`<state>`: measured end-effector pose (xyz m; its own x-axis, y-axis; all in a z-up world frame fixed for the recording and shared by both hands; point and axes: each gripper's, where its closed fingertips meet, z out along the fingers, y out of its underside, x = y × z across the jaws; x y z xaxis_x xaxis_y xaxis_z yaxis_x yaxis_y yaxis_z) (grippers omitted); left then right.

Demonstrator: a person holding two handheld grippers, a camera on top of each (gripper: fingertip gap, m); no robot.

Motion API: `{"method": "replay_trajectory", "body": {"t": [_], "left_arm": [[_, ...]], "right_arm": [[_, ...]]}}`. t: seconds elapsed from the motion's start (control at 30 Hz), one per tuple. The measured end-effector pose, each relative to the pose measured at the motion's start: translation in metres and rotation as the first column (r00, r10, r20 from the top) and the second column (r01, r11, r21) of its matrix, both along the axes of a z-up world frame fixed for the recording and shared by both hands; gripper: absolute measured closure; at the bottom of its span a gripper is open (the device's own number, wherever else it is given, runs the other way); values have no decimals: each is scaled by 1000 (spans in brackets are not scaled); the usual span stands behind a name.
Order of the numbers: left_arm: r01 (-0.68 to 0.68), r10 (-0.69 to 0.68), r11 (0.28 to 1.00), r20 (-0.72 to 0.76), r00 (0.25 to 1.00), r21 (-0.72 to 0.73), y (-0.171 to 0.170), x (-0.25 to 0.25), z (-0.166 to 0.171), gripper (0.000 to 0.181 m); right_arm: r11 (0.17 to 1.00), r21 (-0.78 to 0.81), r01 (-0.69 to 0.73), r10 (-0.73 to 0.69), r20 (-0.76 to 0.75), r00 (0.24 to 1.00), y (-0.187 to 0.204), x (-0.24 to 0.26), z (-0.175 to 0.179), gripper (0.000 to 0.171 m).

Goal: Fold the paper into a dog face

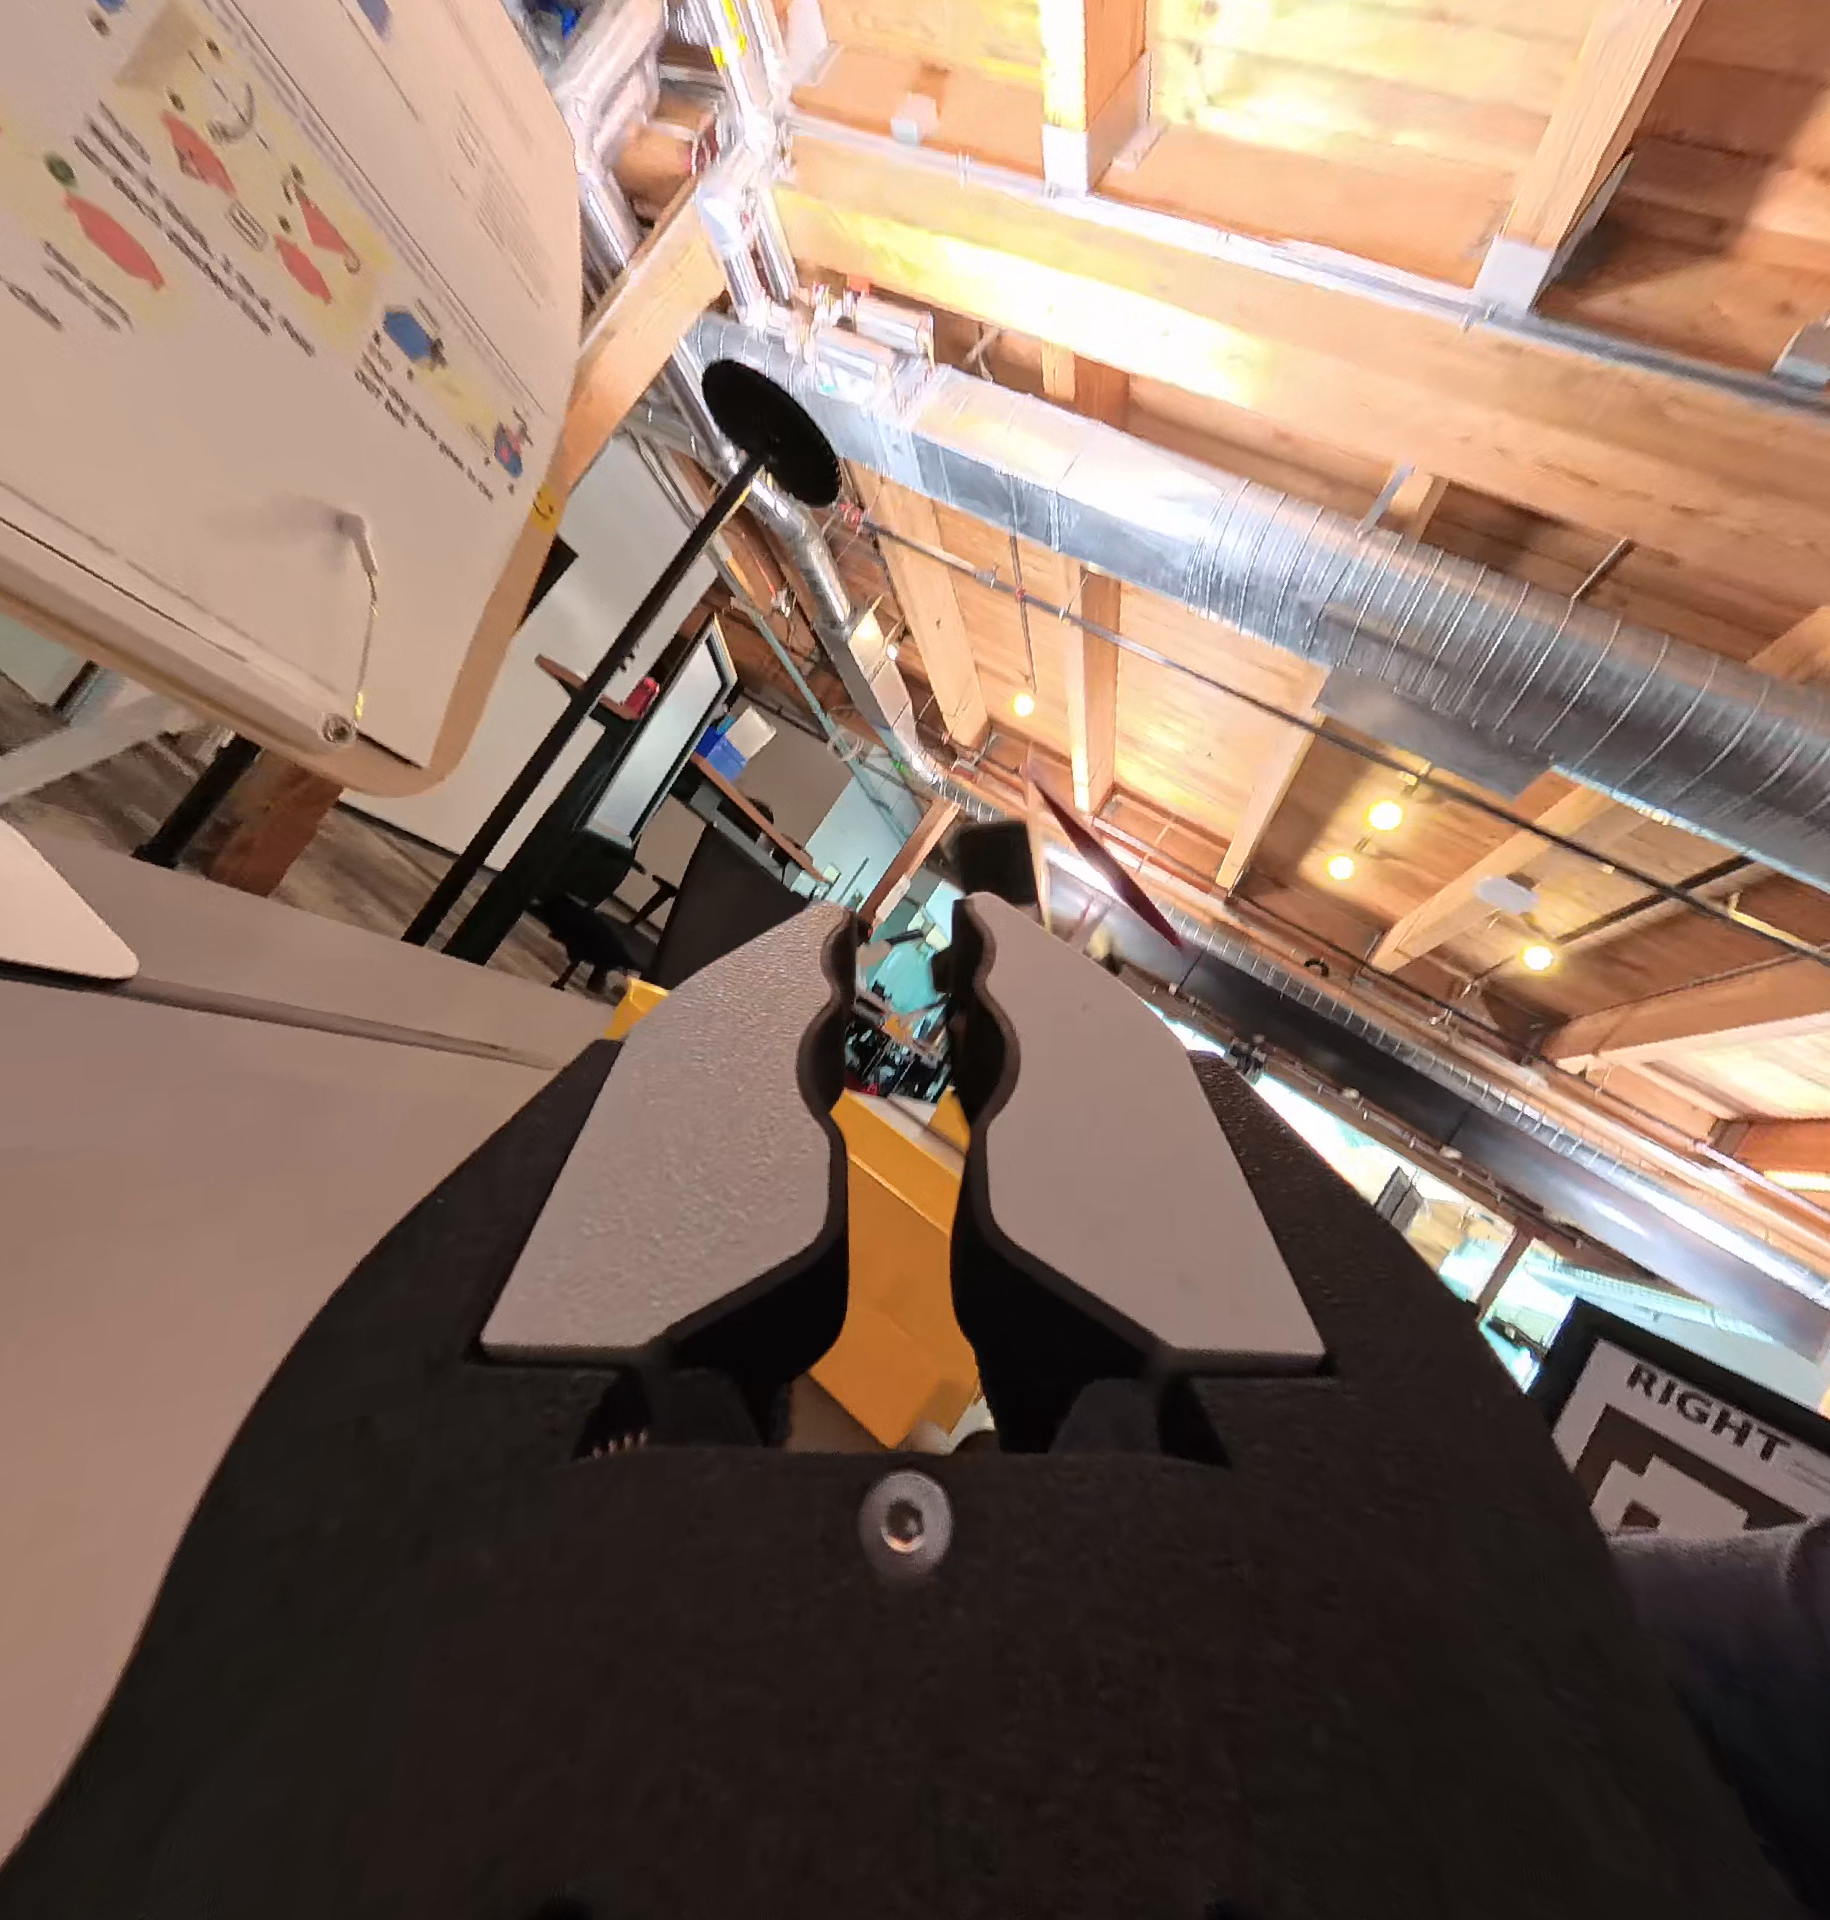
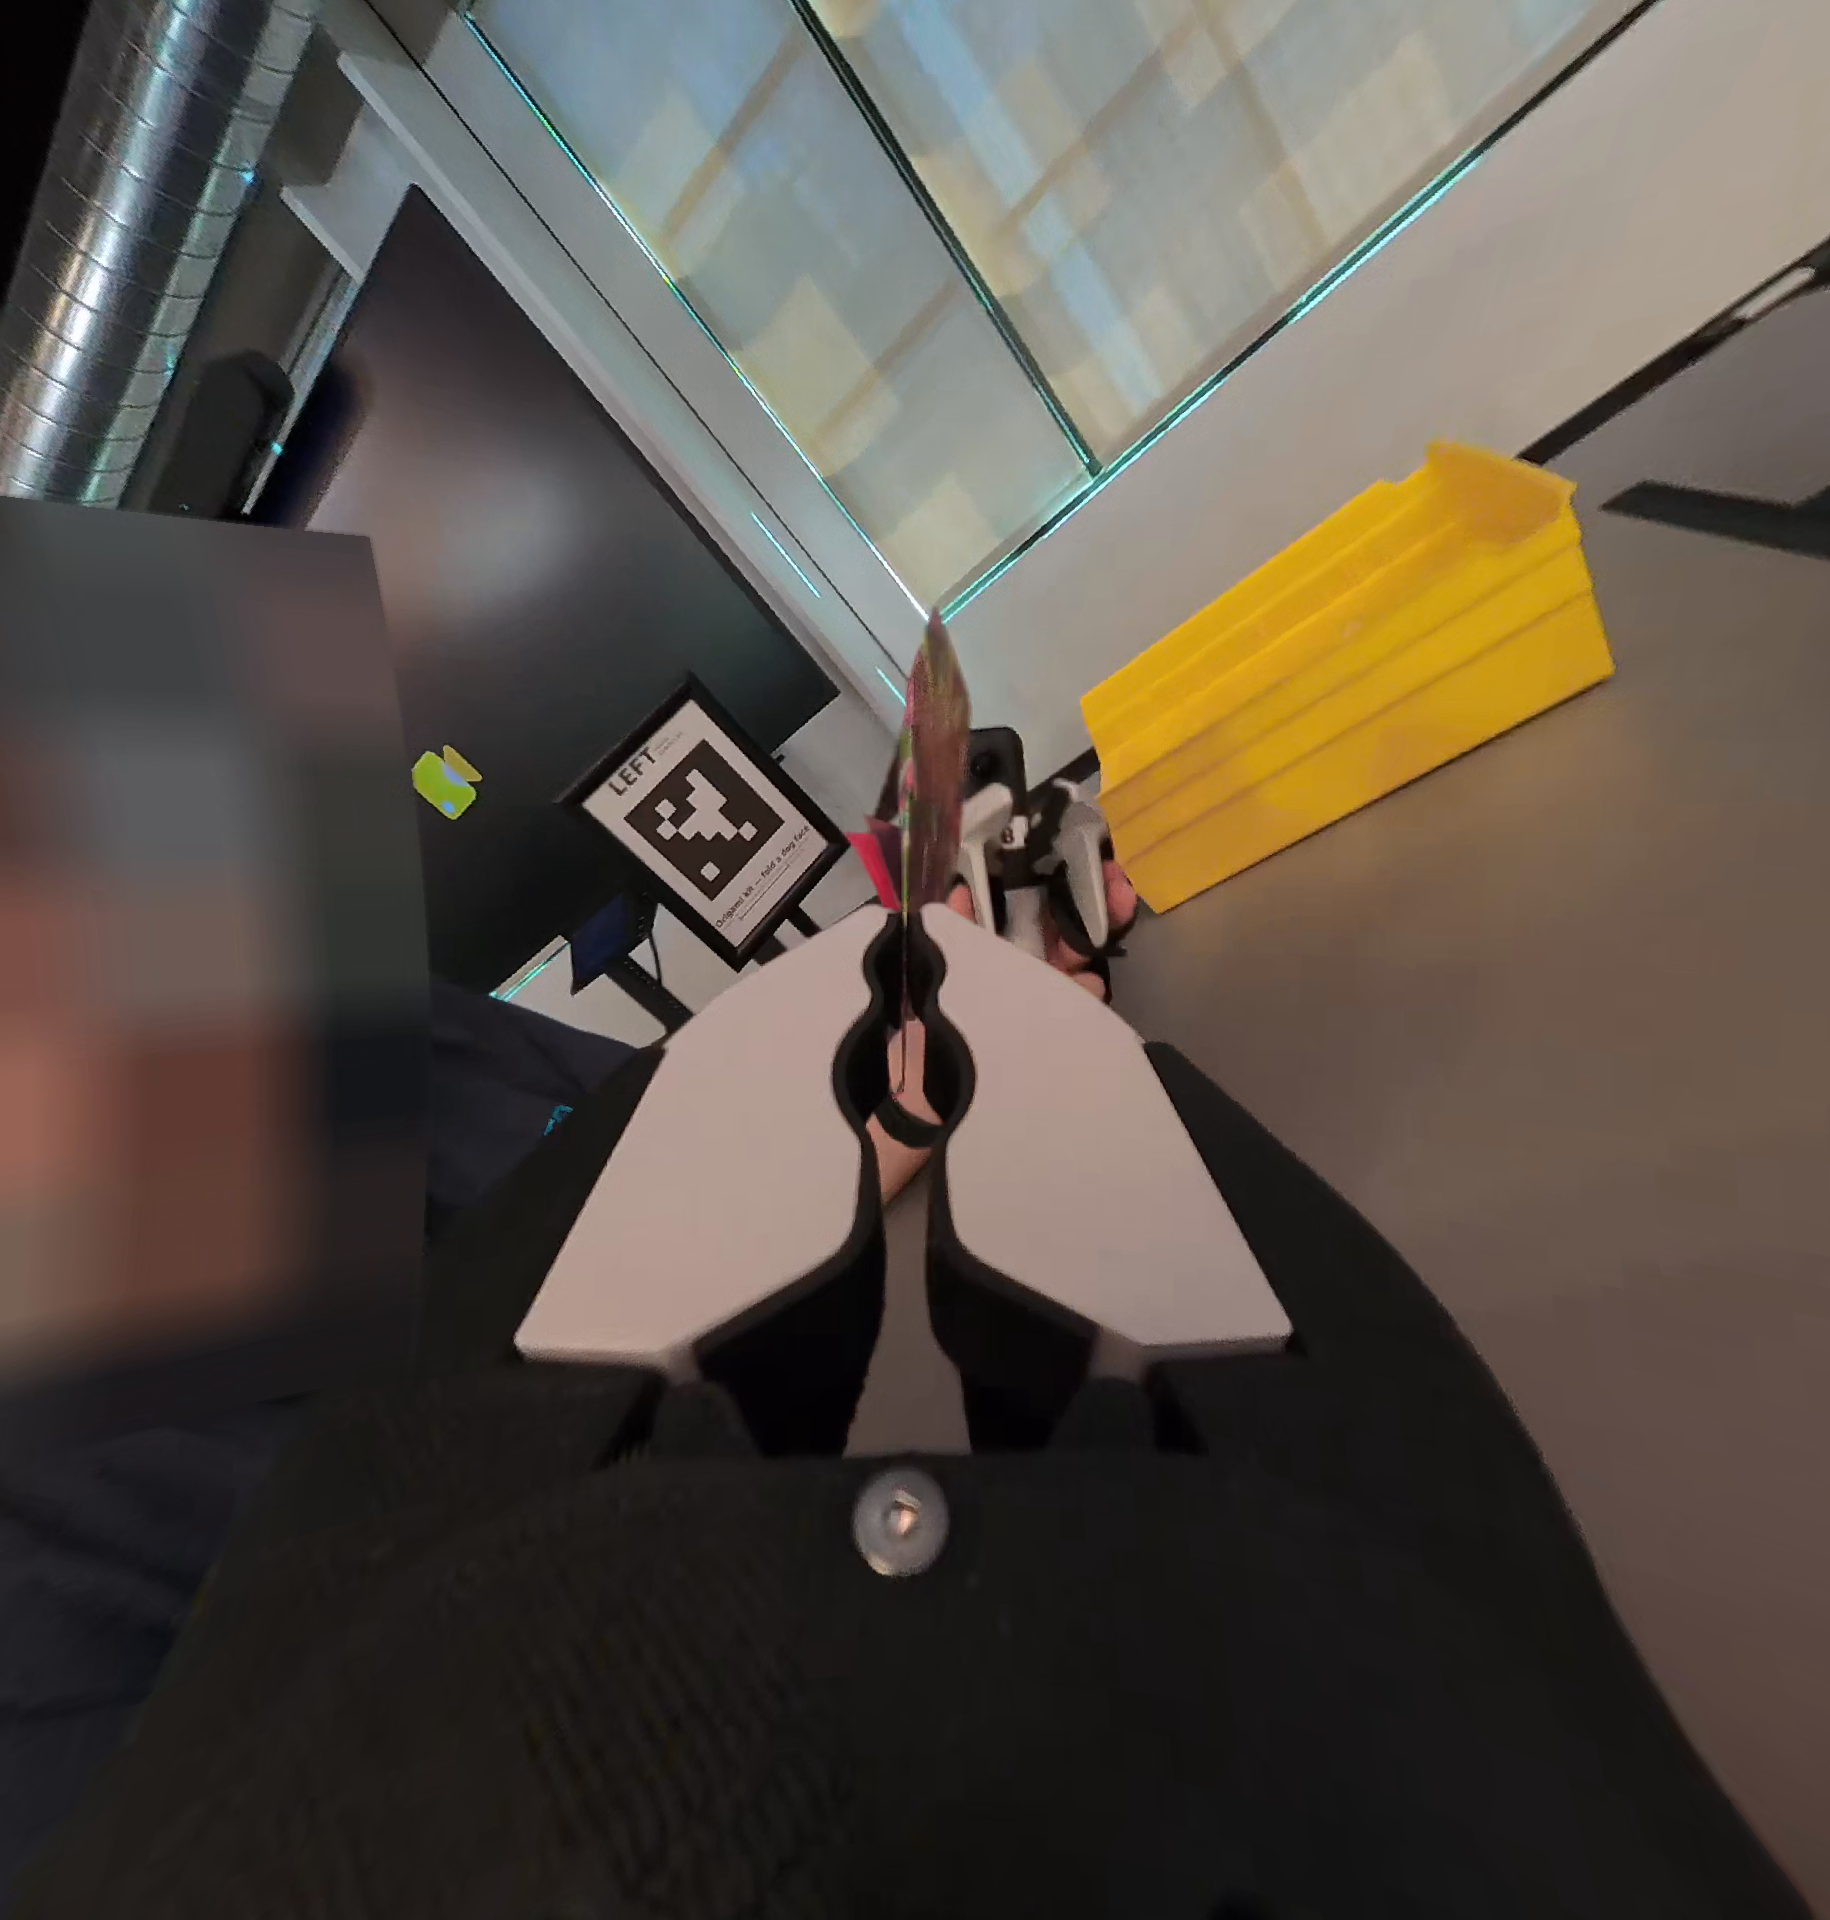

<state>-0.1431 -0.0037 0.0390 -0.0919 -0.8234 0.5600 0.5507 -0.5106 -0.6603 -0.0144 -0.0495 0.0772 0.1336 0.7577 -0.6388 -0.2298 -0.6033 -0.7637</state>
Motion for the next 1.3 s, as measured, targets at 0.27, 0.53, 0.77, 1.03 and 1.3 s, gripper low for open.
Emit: {"method": "replay_trajectory", "body": {"t": [0.27,0.53,0.77,1.03,1.3], "left_arm": [[52,-51,999,-53,997,3,-10,22,-10,165],[44,-44,999,-57,997,2,-7,20,-12,165],[52,-51,999,-48,998,7,-10,19,-9,165],[52,-52,999,-45,998,0,-9,19,-9,165],[45,-44,999,-53,998,11,-9,18,-9,165]], "right_arm": [[995,99,-10,6,39,999,-13,4,21,170],[996,89,-29,27,25,999,-7,4,20,170],[997,72,-15,14,5,1000,-1,7,17,170],[997,75,-14,13,12,1000,-1,7,16,170],[997,73,-14,14,9,1000,0,7,15,170]]}}
